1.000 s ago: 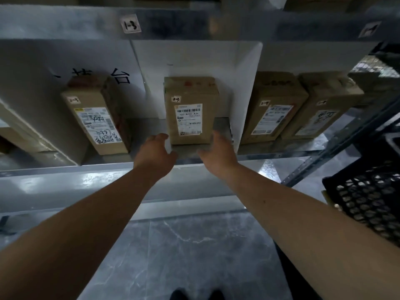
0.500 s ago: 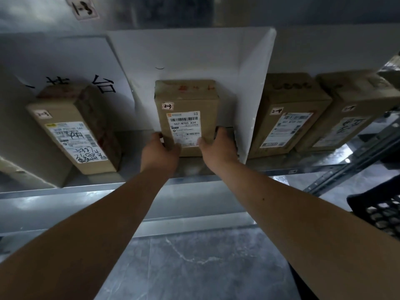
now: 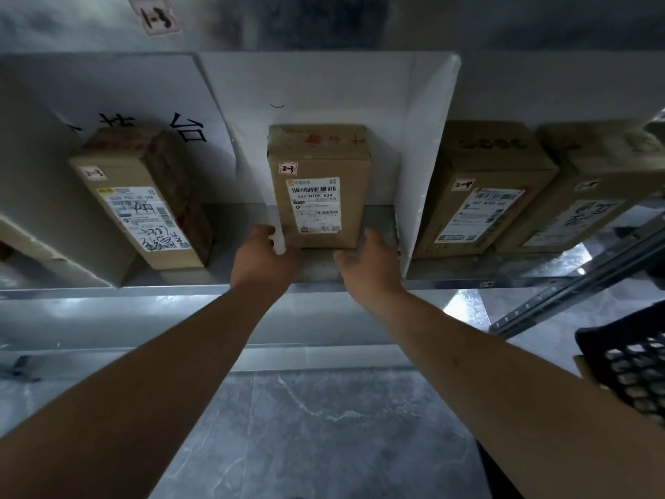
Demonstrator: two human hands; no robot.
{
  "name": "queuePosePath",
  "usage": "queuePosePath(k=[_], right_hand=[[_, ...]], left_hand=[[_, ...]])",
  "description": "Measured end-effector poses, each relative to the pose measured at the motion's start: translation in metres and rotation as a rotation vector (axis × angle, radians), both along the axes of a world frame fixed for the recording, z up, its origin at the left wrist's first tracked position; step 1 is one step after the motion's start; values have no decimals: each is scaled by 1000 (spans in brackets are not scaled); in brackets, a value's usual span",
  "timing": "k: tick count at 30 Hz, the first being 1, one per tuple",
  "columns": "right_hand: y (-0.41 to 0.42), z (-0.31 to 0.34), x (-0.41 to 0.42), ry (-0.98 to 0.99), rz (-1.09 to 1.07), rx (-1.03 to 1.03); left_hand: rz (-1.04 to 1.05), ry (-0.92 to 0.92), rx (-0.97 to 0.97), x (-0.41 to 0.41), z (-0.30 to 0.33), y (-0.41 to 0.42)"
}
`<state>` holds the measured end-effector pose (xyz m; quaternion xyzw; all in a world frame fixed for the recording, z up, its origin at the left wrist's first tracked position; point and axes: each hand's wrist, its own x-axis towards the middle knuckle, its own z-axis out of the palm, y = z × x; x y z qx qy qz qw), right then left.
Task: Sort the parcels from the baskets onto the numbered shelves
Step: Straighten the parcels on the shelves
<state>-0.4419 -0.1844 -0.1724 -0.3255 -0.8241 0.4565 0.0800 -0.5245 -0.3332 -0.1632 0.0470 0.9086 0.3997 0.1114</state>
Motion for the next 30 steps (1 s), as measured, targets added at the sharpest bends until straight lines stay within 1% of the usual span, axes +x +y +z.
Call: queuePosePath(k=[3, 5, 8, 12, 16, 19, 24, 27, 30], right_hand=[[-18, -1, 21, -85, 123, 18], [-33, 3, 26, -115, 211, 24], [-57, 10, 22, -94, 302, 16], [-97, 27, 4, -67, 362, 16], [-136, 31, -30, -102, 384, 45], [-159, 31, -57, -130, 354, 50], [-185, 35, -99, -168, 279, 97], [-197, 36, -122, -187, 252, 119], [-202, 32, -140, -187, 236, 119]], left_hand=[[-34, 14, -90, 22, 2, -26], [-9, 24, -123, 33, 5, -47], [44, 42, -117, 37, 16, -79], [105, 19, -183, 23, 32, -123], [155, 36, -180, -7, 39, -160], [123, 49, -174, -34, 36, -179], [126, -19, -85, -76, 23, -197], [77, -55, -72, -93, 17, -198], [21, -53, -24, -107, 7, -196]])
